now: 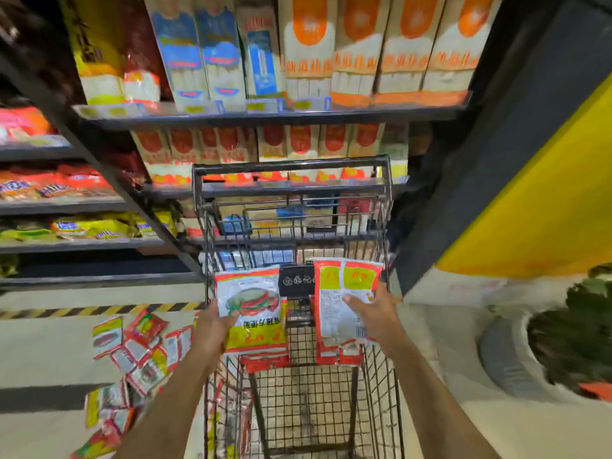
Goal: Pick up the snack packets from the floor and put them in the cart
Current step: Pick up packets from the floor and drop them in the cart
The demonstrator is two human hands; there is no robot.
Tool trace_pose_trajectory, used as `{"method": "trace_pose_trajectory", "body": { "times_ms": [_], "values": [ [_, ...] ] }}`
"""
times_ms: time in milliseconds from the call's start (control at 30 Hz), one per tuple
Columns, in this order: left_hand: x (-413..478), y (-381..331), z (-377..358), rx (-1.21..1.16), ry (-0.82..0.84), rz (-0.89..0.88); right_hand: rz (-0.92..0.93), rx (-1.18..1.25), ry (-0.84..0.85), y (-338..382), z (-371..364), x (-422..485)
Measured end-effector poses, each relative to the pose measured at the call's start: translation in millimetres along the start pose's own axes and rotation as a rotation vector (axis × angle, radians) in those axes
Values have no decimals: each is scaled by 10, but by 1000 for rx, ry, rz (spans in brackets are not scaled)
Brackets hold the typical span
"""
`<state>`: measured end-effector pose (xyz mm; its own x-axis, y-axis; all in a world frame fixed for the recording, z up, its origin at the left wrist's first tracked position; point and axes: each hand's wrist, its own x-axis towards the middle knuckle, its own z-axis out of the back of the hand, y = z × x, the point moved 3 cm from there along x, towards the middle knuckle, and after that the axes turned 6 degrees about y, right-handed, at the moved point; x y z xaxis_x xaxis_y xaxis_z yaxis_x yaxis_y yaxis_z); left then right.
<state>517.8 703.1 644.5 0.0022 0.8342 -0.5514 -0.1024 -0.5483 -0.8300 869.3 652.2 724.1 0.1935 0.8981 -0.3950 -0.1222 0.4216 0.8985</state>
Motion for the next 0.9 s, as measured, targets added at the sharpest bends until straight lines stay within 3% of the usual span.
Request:
{"method": "trace_pose_trajectory", "body": {
  "times_ms": [233, 600, 733, 900],
  "values": [
    [475, 363, -293, 107, -171, 143, -213, -154, -82, -852, -303, 942],
    [1386, 1183, -470, 302, -244, 165, -424, -350, -183, -2052, -630, 1715],
    [1404, 1199, -480, 386, -295, 90, -388, -416, -260, -2075, -622, 1645],
    [970, 870, -554, 531, -295, -144, -146, -517, -296, -1858, -621, 1380]
  ]
}}
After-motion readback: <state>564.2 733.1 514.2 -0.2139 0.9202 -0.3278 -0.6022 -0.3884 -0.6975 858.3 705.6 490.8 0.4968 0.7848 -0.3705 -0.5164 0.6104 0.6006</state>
